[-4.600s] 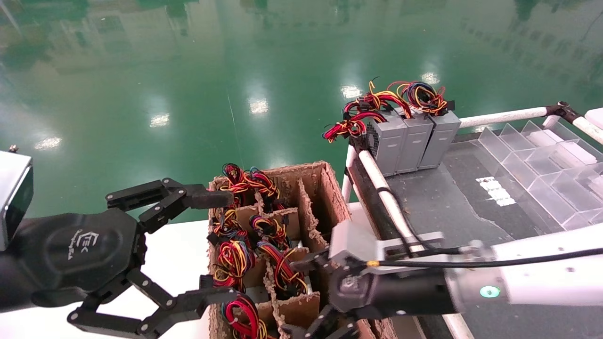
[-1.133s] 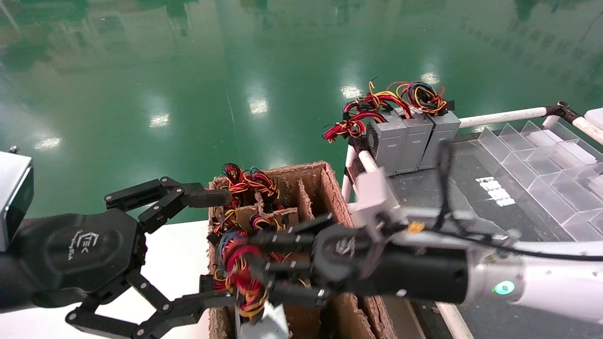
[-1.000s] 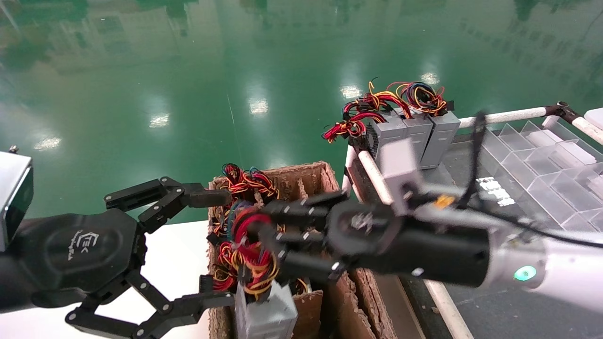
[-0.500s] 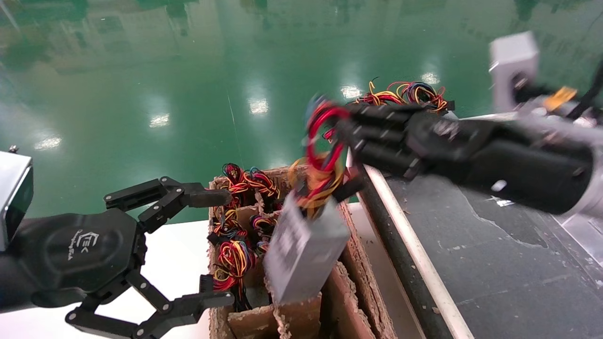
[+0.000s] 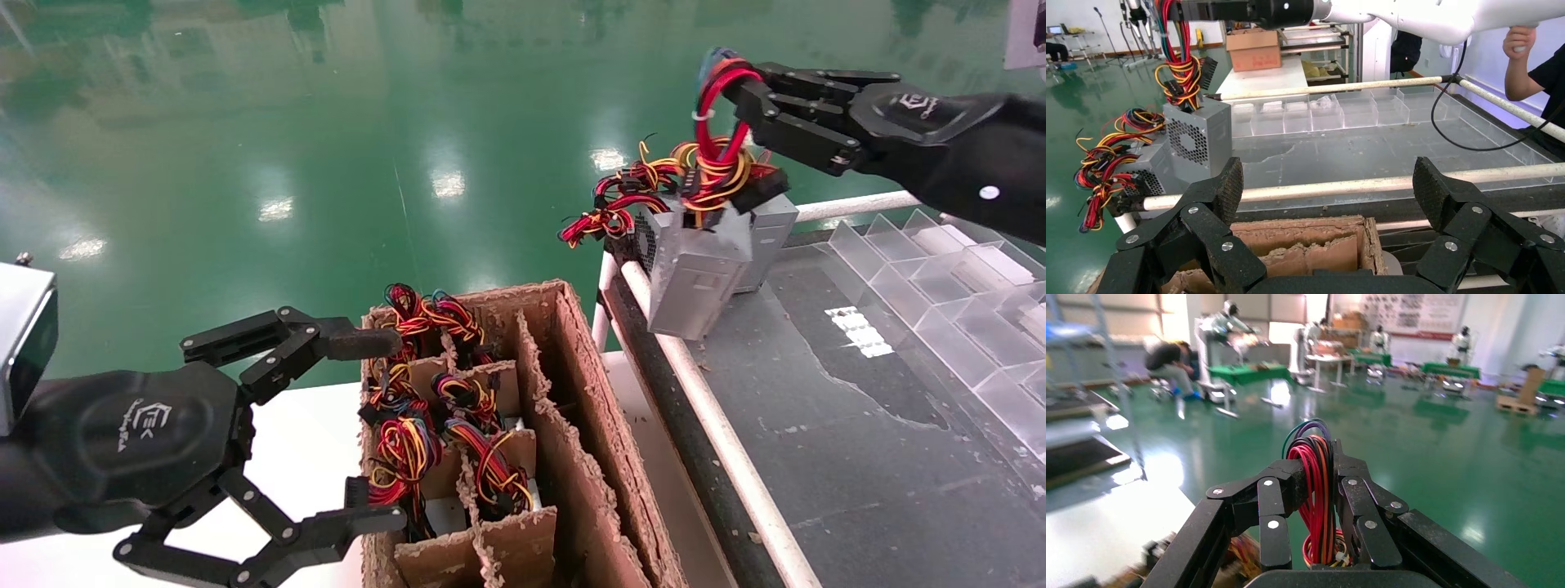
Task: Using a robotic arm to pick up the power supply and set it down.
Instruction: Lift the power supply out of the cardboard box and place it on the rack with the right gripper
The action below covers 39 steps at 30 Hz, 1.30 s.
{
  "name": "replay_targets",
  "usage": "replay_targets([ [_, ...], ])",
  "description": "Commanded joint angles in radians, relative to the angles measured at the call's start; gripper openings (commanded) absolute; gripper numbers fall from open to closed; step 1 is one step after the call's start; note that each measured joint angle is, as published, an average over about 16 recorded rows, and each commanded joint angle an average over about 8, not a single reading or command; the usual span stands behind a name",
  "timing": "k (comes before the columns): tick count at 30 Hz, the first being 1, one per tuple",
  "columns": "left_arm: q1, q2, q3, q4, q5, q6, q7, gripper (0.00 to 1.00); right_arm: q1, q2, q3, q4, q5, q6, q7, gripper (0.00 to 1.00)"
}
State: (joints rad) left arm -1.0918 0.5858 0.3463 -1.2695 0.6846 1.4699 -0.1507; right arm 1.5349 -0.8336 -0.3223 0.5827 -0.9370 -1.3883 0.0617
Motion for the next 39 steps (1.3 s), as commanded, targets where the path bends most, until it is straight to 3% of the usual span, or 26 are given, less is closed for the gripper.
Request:
replay_targets([
  [1,0.0,0.0,0.0,0.0,0.0,0.0,0.0,1.0,0.034,0.002,-0.009,-0.057,-0.025,-0.006,-0.031,0.0],
  [14,0.0,0.0,0.0,0.0,0.0,0.0,0.0,1.0,0.105,0.028,-0.018,-0.281,-0.064,-0.054,-0.184,0.0],
  [23,0.0,0.0,0.0,0.0,0.0,0.0,0.0,1.0,0.133,0.043,-0.035,-0.366,-0.103,-0.035,-0.263,0.0],
  [39,0.0,0.0,0.001,0.0,0.0,0.0,0.0,1.0,0.185,-0.082,-0.091,-0.485,-0.184,0.015,-0.327,0.0],
])
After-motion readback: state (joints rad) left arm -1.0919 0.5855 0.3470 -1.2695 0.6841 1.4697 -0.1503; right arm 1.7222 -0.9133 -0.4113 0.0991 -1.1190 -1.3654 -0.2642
